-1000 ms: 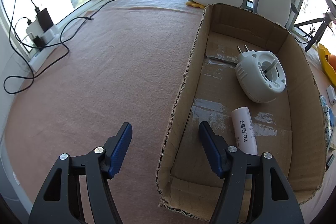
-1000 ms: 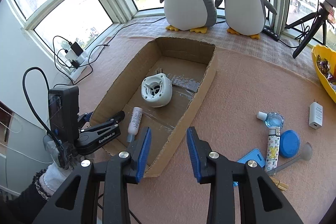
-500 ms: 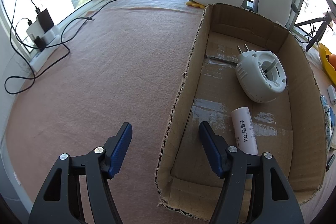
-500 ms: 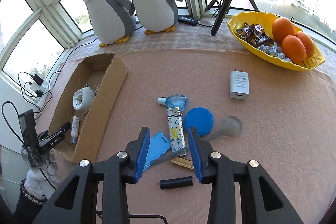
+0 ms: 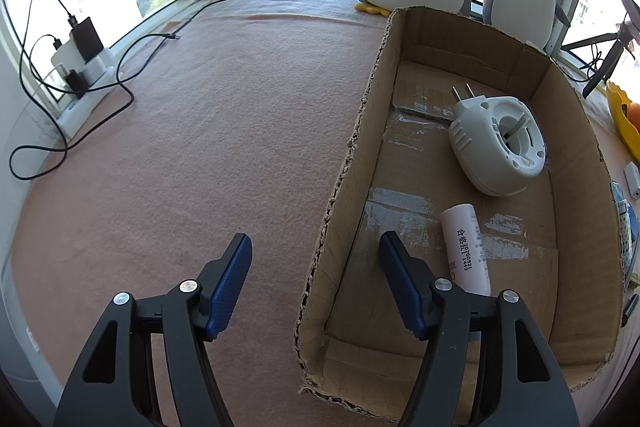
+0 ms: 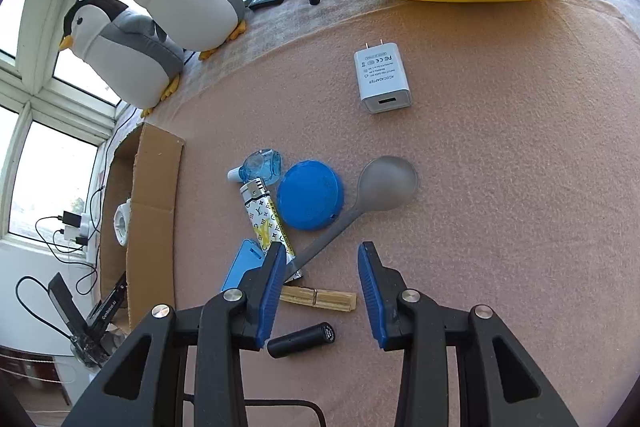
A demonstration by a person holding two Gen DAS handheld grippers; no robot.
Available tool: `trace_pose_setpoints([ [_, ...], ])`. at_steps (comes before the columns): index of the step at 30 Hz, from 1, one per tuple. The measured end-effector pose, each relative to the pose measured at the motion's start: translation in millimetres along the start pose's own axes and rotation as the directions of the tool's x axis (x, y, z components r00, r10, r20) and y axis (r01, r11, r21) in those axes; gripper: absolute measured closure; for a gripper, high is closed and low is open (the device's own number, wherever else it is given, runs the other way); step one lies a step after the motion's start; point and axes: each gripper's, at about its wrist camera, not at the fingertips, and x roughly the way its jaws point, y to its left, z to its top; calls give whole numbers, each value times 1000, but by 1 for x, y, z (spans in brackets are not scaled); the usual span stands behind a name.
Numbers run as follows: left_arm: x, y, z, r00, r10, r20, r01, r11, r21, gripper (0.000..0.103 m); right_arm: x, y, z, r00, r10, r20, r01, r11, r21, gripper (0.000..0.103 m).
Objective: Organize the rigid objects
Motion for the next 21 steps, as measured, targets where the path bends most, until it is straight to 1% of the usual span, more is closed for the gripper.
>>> trace_pose_setpoints([
  [4, 0, 0, 0, 1000, 0, 0, 0, 1000, 0, 37, 10, -3, 4, 1000, 18, -17, -18, 999, 34, 69],
  [8, 0, 1, 0, 1000, -2, 1, 2, 1000, -1, 37, 17, -2, 7, 999, 15, -31, -14, 999, 42, 70],
  [13, 1, 1, 0, 1000, -4, 1, 4, 1000, -3, 37, 24, 2, 9, 999, -4, -49, 6, 999, 31, 73],
  [18, 1, 0, 0, 1000, -3, 1, 3, 1000, -2, 37, 33, 8, 11, 997, -40, -63, 41, 999, 9, 74],
  [21, 1, 0, -1, 1000, -4, 1, 4, 1000, -4, 37, 37, 9, 12, 996, -65, -69, 65, 998, 3, 77],
])
